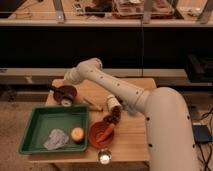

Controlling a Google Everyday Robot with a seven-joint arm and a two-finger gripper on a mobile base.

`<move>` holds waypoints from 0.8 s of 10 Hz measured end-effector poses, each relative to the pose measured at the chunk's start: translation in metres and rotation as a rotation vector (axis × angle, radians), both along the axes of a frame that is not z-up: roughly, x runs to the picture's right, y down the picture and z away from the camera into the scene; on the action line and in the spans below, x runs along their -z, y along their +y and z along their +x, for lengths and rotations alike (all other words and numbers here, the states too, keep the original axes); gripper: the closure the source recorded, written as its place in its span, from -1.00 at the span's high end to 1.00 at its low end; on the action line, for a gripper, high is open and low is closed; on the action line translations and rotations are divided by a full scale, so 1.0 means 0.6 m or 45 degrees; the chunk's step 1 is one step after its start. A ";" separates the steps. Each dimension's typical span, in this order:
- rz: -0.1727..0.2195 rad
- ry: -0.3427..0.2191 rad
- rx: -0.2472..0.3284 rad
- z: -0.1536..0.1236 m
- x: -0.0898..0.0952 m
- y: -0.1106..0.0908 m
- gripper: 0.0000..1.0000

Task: Place brush in purple bowl

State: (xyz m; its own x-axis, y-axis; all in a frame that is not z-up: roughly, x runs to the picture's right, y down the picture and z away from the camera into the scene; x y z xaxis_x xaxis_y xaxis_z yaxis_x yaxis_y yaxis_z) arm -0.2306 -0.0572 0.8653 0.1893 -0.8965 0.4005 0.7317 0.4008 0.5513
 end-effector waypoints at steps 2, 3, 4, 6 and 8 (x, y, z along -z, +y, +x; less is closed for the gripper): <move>0.000 0.001 0.000 0.001 0.000 0.000 0.05; 0.000 0.001 0.000 0.001 0.000 0.000 0.22; 0.000 0.001 0.000 0.001 0.000 0.000 0.32; 0.000 0.001 0.000 0.001 0.000 0.000 0.33; 0.000 0.001 0.000 0.001 0.000 0.000 0.33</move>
State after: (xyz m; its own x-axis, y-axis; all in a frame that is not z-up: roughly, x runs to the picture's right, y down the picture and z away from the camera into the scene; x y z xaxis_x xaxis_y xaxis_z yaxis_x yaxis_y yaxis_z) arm -0.2301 -0.0571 0.8655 0.1896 -0.8965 0.4004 0.7321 0.4008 0.5507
